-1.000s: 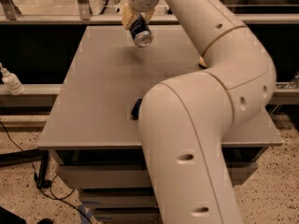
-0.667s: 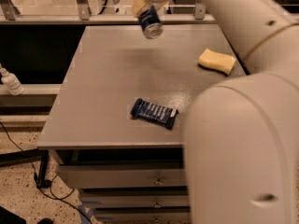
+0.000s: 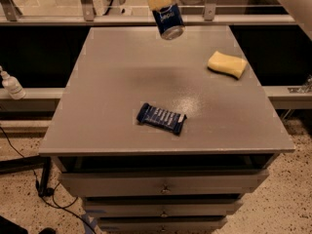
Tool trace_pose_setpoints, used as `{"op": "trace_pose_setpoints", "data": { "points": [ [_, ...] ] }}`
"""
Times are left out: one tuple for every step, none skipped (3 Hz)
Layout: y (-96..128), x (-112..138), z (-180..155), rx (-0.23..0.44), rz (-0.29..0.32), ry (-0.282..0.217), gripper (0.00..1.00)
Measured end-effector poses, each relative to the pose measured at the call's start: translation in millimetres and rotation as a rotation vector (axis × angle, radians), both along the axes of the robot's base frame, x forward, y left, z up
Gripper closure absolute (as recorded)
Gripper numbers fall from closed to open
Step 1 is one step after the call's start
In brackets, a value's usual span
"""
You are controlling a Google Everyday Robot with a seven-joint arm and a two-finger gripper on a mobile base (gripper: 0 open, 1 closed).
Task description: Place pepsi can upright
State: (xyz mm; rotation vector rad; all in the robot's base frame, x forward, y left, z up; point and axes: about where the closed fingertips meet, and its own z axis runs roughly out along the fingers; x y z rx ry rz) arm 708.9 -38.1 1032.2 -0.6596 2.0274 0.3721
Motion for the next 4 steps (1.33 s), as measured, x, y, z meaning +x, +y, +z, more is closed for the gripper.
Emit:
{"op": "trace_pose_setpoints", "data": {
  "points": [
    [3,-13,-22,0.012,0.039,-0.029,1.00],
    [2,-8,-22,0.036,0.053,-0.035,1.00],
    [6,-12,-42,0.132,0.104,-0.051,1.00],
    [-4,-28,-58,0.249,0.135,-0.106,1.00]
  ]
}}
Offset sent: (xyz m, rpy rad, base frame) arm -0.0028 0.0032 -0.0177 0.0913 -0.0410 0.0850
